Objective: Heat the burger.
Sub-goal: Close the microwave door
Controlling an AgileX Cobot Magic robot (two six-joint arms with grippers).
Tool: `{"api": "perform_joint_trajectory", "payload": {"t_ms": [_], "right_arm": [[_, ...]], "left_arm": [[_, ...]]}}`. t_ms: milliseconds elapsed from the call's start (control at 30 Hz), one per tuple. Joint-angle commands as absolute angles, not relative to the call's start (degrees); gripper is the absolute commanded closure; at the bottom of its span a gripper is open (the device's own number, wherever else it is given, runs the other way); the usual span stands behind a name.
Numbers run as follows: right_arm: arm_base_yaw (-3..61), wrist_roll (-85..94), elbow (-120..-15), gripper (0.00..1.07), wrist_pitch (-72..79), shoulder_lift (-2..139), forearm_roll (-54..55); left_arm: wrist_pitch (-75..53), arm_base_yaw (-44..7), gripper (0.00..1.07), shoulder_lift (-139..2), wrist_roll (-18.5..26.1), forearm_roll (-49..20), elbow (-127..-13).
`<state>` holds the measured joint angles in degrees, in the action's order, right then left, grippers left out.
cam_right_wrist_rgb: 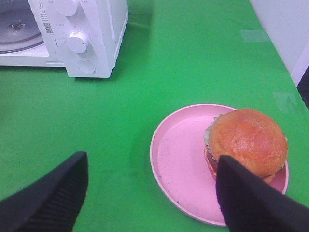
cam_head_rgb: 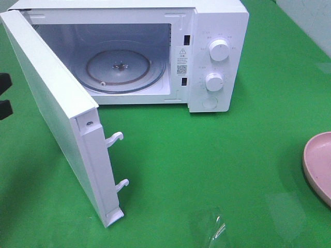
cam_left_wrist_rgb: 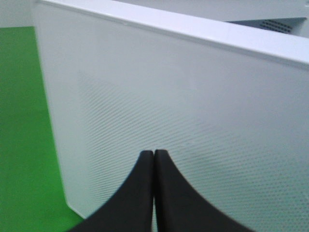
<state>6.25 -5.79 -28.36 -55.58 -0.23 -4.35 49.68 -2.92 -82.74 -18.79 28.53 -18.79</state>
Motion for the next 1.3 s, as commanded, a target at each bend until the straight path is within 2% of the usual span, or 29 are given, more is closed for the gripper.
{"api": "perform_joint_trajectory", "payload": {"t_ms": [33,400,600,667,800,1300], "right_arm": [[6.0,-6.0,-28.3,0.37,-55.1,-1.8,-4.1],[6.0,-6.0,-28.3,0.37,-55.1,-1.8,-4.1],[6.0,-6.0,-28.3,0.37,-55.1,-1.8,-4.1],[6.0,-6.0,-28.3,0.37,-55.1,-1.8,-4.1],[6.0,-6.0,-28.3,0.37,-55.1,-1.8,-4.1],[6.0,-6.0,-28.3,0.37,-55.1,-1.8,-4.1]], "left_arm": [[50.5,-6.9,1.07,-87.0,-19.1,28.9,-22.2],[50.4,-12.9,1.07,-92.1,-19.0,25.1,-27.2],[49.6,-16.4,1.07,-94.5,-16.8,22.6,-31.2],[47.0,-18.9,1.07,-96.8,-15.1,19.3,-34.6],[46.9,-20.6,1.07,-98.5,-14.3,18.8,-36.4],[42.7,-28.6,1.07,-108.1,-14.2,14.8,-47.9]]}}
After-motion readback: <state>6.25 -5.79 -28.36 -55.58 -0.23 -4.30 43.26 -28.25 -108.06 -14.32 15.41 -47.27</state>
